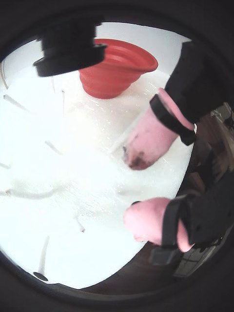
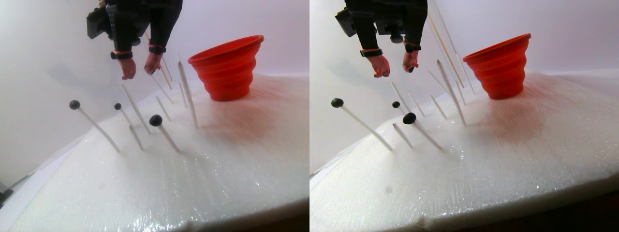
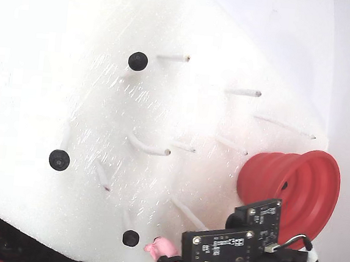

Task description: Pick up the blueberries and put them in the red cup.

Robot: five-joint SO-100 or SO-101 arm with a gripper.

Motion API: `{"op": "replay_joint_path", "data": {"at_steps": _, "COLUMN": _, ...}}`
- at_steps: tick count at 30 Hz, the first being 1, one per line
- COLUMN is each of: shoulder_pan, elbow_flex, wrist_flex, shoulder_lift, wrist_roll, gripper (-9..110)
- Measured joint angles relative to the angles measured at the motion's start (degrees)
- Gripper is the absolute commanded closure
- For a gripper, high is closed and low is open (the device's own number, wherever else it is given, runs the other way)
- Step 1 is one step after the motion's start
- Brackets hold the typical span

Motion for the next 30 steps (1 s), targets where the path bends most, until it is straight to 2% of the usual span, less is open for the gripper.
{"op": "replay_joint_path", "data": {"at_steps": 30, "shoulder_pan": 1.7, "elbow_flex": 3.1, "wrist_flex": -14.2, "shoulder_lift": -15.6, "wrist_roll": -6.0, "gripper": 87}}
